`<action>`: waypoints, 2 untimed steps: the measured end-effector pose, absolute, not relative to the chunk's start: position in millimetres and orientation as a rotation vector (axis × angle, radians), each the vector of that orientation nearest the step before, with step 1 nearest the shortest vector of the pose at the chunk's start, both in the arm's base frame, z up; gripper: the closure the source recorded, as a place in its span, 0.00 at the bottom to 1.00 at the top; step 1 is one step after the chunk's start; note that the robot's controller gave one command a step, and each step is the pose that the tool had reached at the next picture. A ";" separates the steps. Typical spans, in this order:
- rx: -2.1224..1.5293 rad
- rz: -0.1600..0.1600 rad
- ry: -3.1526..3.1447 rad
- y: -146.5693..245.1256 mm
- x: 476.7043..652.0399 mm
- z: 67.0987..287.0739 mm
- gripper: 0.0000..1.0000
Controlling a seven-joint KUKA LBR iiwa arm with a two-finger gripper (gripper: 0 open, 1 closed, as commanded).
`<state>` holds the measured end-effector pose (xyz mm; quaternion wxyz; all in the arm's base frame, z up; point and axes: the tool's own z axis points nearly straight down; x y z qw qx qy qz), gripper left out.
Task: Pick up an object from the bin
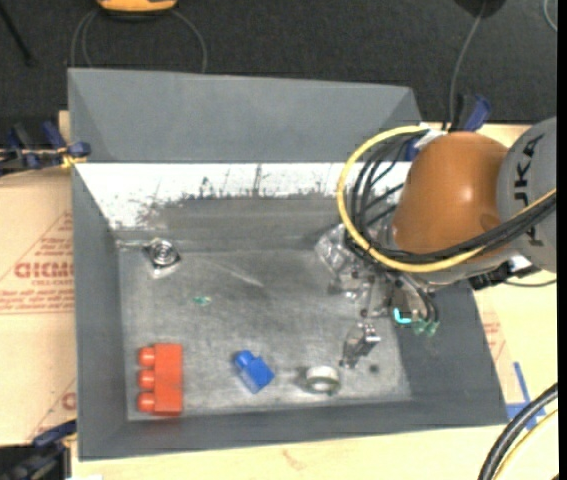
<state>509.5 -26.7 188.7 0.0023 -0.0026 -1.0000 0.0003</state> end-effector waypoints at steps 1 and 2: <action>0.380 -0.001 -3.128 87.2 543.3 90.9 0.00; 0.562 -0.002 -3.107 90.3 529.3 86.9 0.00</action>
Offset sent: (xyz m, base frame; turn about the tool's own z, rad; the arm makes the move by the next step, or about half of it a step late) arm 0.0314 0.1233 -0.1136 -0.2538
